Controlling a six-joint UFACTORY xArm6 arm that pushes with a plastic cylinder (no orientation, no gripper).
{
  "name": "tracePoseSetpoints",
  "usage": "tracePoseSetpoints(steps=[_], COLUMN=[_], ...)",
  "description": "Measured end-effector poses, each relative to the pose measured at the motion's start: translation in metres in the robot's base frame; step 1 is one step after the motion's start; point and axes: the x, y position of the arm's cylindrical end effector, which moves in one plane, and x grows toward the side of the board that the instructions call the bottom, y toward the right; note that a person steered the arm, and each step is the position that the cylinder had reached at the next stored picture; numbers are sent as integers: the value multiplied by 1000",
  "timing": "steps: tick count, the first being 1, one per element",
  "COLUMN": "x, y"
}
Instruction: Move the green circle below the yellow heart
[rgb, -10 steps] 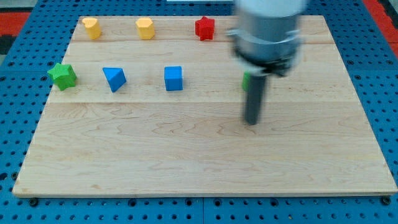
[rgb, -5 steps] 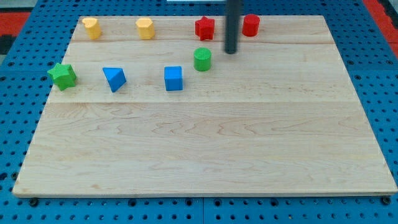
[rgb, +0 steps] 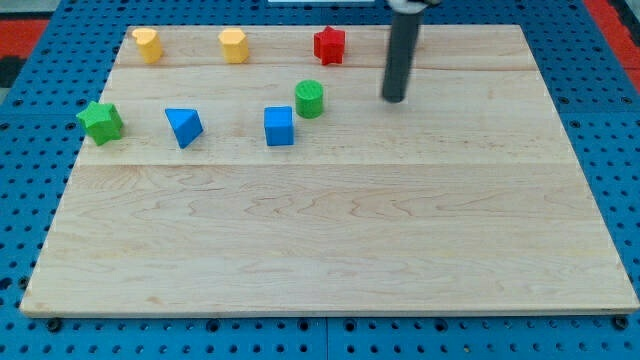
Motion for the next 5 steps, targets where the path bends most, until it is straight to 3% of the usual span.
tracePoseSetpoints(steps=[1, 3, 5], x=[1, -41, -33], y=[-80, -241, -257])
